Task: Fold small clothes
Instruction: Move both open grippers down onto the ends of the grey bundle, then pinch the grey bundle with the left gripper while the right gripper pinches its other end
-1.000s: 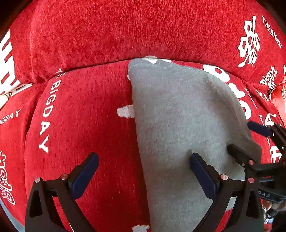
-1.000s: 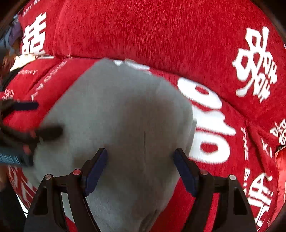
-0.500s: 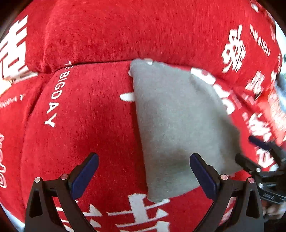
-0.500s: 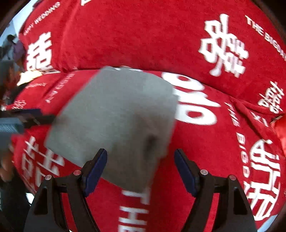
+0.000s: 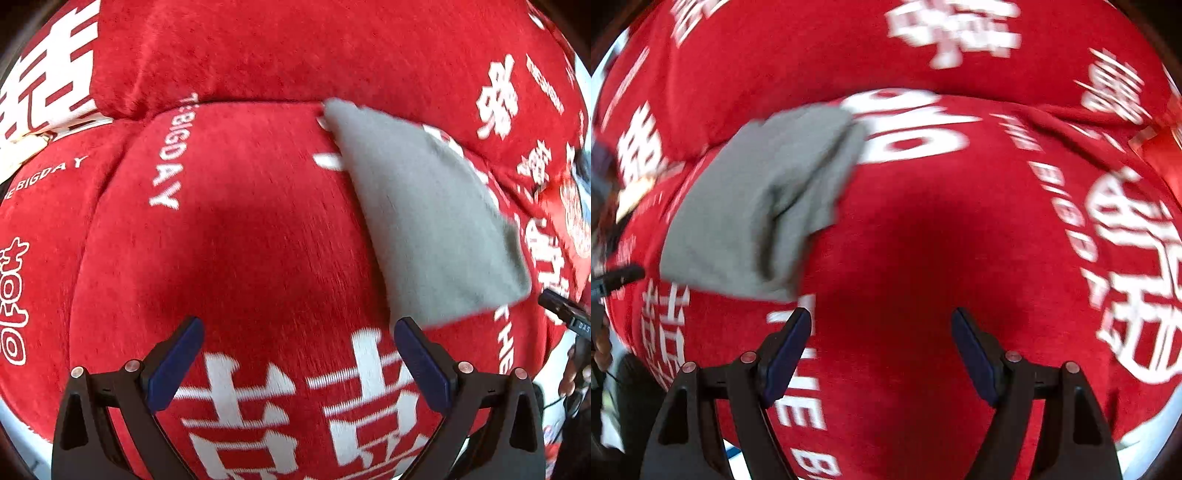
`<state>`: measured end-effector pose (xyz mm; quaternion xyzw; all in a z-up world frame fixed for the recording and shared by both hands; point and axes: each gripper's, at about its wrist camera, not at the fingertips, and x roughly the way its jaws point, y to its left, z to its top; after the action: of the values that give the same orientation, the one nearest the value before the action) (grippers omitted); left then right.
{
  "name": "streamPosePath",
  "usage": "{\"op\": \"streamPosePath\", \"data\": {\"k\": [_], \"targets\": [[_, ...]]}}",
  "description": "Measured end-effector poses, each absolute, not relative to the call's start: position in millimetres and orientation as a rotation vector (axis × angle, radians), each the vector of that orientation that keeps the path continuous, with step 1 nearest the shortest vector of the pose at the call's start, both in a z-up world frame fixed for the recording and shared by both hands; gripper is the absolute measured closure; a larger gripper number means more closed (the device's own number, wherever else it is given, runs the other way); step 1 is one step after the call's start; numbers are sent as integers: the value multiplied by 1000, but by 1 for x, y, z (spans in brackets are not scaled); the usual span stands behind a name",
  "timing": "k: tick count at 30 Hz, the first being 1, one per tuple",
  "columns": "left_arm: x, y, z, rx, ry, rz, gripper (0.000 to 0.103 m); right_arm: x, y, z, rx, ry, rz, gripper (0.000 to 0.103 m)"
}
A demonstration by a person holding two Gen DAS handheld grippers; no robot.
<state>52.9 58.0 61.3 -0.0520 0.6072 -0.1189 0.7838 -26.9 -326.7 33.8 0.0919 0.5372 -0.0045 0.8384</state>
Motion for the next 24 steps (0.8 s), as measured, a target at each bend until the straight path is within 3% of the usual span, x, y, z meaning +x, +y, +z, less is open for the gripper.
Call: {"op": "streamPosePath", "data": {"k": [7, 17, 24], "targets": [[123, 11, 46, -254, 1393, -394, 0, 21, -345, 50, 390, 1114, 44, 22], [171, -27, -3, -361, 1535, -451, 0, 110, -302, 10, 533, 1235, 274, 22], [189, -45, -8, -329, 1500, -479, 0, 142, -300, -9, 616, 1226, 287, 19]]}}
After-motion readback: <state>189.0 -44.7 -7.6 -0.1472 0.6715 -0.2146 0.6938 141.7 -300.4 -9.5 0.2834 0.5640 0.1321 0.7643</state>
